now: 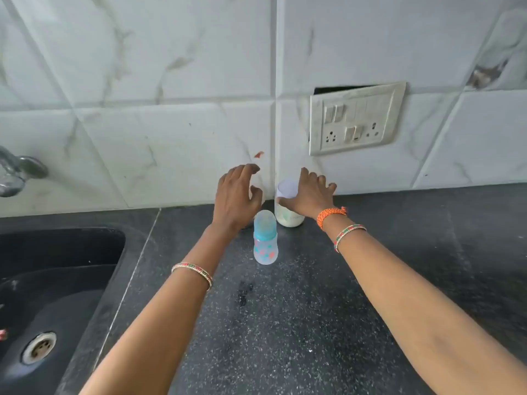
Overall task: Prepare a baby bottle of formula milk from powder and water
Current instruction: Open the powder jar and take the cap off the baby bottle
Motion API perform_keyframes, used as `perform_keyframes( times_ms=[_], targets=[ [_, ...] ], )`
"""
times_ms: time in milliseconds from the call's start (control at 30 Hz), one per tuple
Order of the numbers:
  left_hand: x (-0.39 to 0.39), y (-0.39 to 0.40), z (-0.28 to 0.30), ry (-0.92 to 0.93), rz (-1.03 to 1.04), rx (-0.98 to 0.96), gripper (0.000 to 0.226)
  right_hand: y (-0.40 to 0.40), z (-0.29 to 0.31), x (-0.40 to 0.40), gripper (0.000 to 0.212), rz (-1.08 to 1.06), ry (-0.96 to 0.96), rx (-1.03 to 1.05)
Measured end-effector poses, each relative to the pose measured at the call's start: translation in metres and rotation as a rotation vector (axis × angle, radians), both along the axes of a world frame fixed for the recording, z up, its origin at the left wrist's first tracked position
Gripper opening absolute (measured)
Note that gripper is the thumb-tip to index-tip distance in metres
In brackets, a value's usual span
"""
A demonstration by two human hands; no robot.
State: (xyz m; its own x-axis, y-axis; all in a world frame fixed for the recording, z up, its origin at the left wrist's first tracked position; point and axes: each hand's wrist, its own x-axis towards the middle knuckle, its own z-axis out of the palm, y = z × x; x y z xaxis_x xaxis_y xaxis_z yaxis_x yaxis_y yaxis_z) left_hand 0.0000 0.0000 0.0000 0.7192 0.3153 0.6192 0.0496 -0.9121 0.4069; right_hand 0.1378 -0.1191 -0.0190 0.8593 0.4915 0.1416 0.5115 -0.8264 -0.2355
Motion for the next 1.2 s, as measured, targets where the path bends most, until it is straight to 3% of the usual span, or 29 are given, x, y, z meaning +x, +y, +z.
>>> perform_keyframes(
  times_ms=[67,200,333,567,667,767,833,900,967,1033,1200],
  targets=[
    [0.008,0.006,-0.006,-0.011,-0.004,-0.038,0.037,0.012,-0.006,0.01,0.101,-0.01,0.068,-0.031],
    [0.012,0.009,-0.021,-0.025,0.0,-0.114,0.035,0.027,-0.019,0.022,0.082,0.002,0.103,0.01],
    [0.007,0.003,-0.028,-0.09,-0.028,-0.235,0.031,0.02,-0.018,0.025,0.079,-0.022,0.109,0.079],
    [-0.05,-0.026,-0.032,-0.299,0.016,-0.577,0.026,-0.02,0.007,-0.02,0.074,-0.033,0.074,0.144],
    [-0.085,-0.047,-0.05,-0.225,-0.027,-0.64,0.028,-0.041,0.01,-0.055,0.073,-0.071,0.073,0.139],
    [-0.117,-0.068,-0.076,0.019,-0.115,-0.621,0.043,-0.06,0.007,-0.1,0.085,-0.092,0.074,0.136],
    [-0.131,-0.082,-0.088,0.158,-0.146,-0.627,0.076,-0.068,0.004,-0.133,0.099,-0.09,0.086,0.154],
    [-0.137,-0.094,-0.094,0.201,-0.155,-0.666,0.11,-0.069,0.002,-0.164,0.102,-0.067,0.081,0.169],
    [-0.137,-0.103,-0.094,0.181,-0.2,-0.683,0.121,-0.065,-0.003,-0.189,0.099,-0.027,0.027,0.177],
    [-0.136,-0.109,-0.098,0.129,-0.236,-0.741,0.113,-0.061,-0.007,-0.207,0.093,0.009,-0.051,0.168],
    [-0.137,-0.111,-0.108,-0.014,-0.085,-0.838,0.087,-0.062,-0.019,-0.216,0.07,0.058,-0.139,0.127]
  ],
)
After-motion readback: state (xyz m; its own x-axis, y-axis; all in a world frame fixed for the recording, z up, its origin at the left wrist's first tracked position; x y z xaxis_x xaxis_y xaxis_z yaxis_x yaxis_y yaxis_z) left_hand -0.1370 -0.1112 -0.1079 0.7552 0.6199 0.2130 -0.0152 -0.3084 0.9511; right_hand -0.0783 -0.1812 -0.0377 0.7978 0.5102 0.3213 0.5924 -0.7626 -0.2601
